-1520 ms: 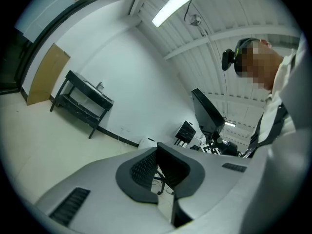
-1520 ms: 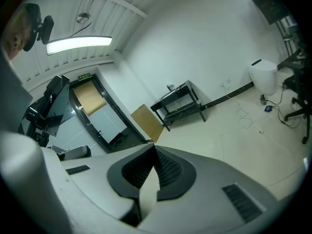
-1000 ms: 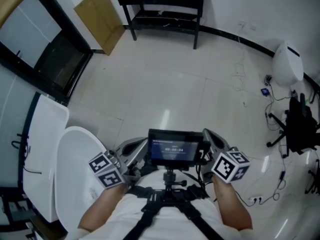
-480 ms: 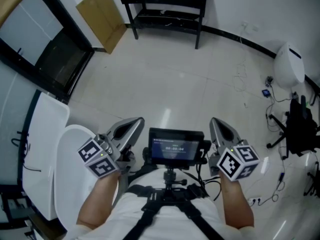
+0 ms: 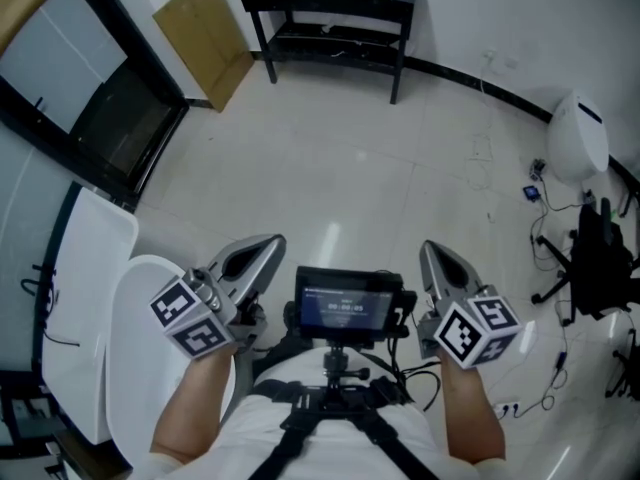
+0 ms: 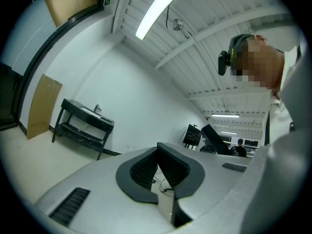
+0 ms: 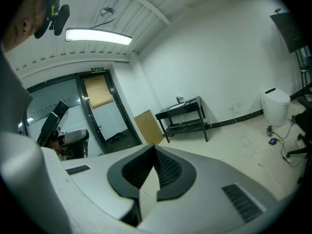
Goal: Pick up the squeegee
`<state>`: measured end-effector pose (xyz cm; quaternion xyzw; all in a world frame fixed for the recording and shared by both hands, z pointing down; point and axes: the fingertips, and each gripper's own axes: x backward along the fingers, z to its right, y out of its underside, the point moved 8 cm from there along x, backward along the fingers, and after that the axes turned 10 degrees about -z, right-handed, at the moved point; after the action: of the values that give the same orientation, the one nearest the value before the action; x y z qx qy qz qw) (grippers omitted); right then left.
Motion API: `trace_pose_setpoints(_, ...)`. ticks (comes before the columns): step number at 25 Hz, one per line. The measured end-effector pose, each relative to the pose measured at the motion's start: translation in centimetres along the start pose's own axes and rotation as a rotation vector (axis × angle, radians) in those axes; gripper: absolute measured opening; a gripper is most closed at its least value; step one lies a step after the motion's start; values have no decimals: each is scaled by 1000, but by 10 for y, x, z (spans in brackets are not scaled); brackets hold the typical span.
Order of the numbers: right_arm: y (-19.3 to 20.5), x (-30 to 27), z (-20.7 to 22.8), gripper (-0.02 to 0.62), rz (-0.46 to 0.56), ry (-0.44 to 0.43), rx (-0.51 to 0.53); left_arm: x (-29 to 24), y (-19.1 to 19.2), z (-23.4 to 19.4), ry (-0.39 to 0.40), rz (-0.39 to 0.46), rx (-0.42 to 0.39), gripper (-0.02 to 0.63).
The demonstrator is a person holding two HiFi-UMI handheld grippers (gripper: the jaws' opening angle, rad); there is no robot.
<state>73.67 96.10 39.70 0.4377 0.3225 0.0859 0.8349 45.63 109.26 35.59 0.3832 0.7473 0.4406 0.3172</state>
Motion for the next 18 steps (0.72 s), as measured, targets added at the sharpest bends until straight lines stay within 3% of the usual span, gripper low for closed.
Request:
trace_pose_setpoints(7, 11, -20, -9, -6, -48, 7, -4, 13, 7, -16, -1, -26, 23, -3)
trace_pose_setpoints(18, -1, -50, -27, -6, -36, 111, -43, 22, -6, -84, 52, -30, 59, -3)
